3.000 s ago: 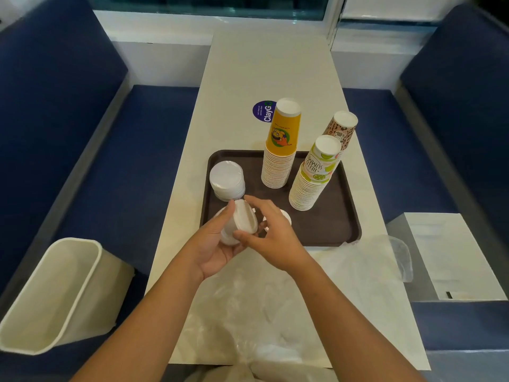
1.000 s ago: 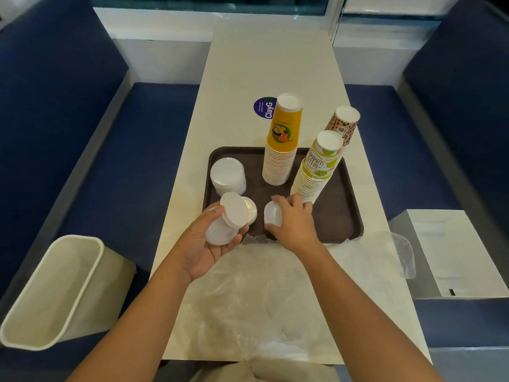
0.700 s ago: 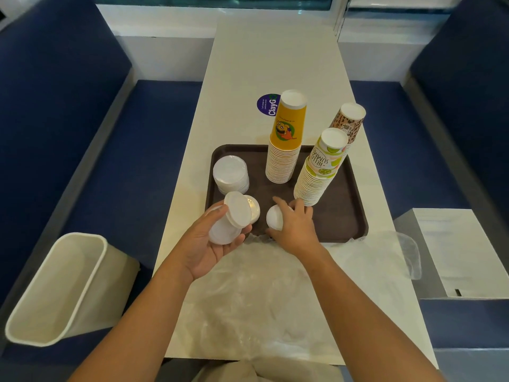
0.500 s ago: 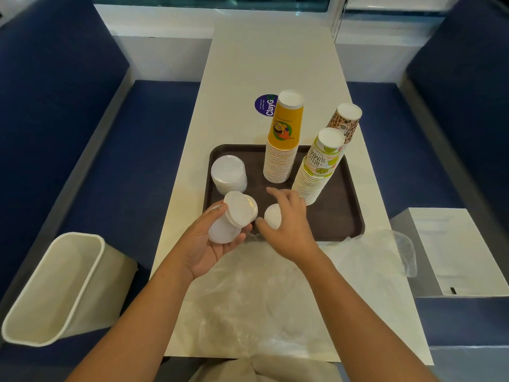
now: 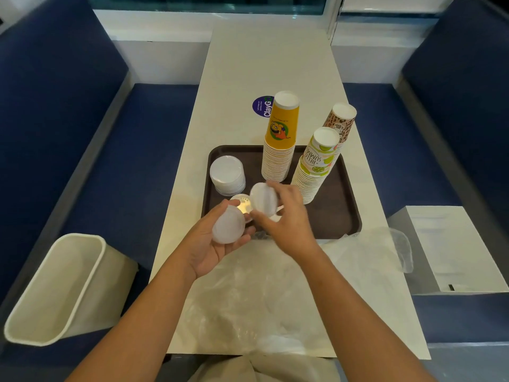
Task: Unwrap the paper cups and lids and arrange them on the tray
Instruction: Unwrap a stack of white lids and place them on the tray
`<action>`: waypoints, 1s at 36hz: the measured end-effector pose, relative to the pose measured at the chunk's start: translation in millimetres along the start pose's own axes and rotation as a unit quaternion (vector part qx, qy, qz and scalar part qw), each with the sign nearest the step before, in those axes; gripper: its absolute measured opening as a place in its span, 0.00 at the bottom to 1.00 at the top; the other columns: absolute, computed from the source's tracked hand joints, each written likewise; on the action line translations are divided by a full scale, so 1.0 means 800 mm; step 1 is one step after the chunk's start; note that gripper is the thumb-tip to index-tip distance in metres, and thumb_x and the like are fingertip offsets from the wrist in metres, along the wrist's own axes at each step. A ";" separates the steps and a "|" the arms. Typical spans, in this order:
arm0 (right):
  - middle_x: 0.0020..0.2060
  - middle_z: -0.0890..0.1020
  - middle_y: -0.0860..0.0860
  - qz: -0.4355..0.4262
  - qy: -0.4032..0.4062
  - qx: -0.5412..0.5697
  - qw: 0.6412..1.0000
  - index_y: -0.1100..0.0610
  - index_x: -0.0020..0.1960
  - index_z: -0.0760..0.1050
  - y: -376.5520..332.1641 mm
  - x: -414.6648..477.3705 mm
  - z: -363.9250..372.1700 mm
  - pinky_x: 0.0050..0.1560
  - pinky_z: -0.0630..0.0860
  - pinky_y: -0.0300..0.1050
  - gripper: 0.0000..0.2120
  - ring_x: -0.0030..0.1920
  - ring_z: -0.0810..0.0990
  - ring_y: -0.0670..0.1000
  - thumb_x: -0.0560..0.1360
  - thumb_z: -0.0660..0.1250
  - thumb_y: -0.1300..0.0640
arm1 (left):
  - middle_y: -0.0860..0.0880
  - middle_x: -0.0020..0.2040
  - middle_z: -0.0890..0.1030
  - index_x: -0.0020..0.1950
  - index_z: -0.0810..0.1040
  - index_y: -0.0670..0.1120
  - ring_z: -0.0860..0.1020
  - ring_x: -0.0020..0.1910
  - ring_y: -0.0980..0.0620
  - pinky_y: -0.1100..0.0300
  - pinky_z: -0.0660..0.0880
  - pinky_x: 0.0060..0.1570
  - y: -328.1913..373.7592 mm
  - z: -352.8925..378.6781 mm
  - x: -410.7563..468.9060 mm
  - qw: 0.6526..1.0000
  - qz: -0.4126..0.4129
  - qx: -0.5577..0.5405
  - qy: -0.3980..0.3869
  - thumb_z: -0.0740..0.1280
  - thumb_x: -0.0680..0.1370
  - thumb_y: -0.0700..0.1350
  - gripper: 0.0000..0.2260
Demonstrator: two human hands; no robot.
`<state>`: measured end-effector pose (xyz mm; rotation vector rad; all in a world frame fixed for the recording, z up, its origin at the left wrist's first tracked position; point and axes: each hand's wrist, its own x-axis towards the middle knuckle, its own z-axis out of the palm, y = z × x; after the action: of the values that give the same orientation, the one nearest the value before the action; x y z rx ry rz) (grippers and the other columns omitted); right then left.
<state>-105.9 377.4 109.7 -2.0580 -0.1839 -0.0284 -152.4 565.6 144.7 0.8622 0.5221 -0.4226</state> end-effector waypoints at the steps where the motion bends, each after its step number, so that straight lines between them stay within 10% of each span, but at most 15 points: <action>1: 0.65 0.69 0.46 0.023 0.013 -0.030 0.999 0.46 0.74 0.68 0.007 0.004 -0.004 0.66 0.75 0.47 0.35 0.65 0.71 0.46 0.72 0.79 0.44 | 0.35 0.63 0.83 0.71 0.78 0.46 0.84 0.59 0.35 0.45 0.84 0.55 0.001 -0.001 0.001 1.000 -0.003 -0.007 0.009 0.67 0.81 0.56 0.22; 10: 0.69 0.67 0.51 0.114 -0.071 -0.251 0.959 0.48 0.77 0.65 0.052 0.018 0.003 0.69 0.72 0.55 0.35 0.69 0.64 0.56 0.75 0.75 0.43 | 0.33 0.66 0.80 0.69 0.81 0.45 0.82 0.61 0.31 0.45 0.84 0.52 0.001 -0.011 0.006 0.997 -0.022 -0.062 0.027 0.57 0.83 0.53 0.22; 25: 0.73 0.66 0.52 0.124 -0.079 -0.279 0.949 0.46 0.79 0.61 0.061 0.020 0.011 0.71 0.71 0.58 0.40 0.72 0.63 0.57 0.74 0.75 0.40 | 0.34 0.67 0.79 0.73 0.75 0.47 0.84 0.59 0.33 0.46 0.85 0.49 0.004 -0.005 0.008 0.999 -0.018 -0.029 0.032 0.62 0.83 0.55 0.21; 30: 0.70 0.68 0.47 0.044 0.016 -0.165 0.985 0.46 0.75 0.67 0.025 0.004 0.009 0.67 0.69 0.48 0.31 0.70 0.63 0.48 0.75 0.72 0.41 | 0.34 0.64 0.81 0.74 0.73 0.46 0.84 0.58 0.35 0.45 0.84 0.53 0.003 -0.006 0.007 0.999 -0.011 -0.031 0.015 0.62 0.84 0.56 0.22; 36: 0.70 0.69 0.40 -0.041 -0.161 -0.034 0.986 0.43 0.77 0.65 -0.023 -0.015 0.008 0.65 0.74 0.40 0.37 0.68 0.68 0.43 0.73 0.76 0.39 | 0.37 0.67 0.81 0.74 0.75 0.48 0.83 0.61 0.40 0.48 0.84 0.53 -0.005 0.000 0.004 1.000 -0.009 0.015 -0.015 0.65 0.79 0.61 0.27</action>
<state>-121.0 390.4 121.5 -2.1122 -0.4723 0.2511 -152.2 563.0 140.5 0.8788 0.4966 -0.4596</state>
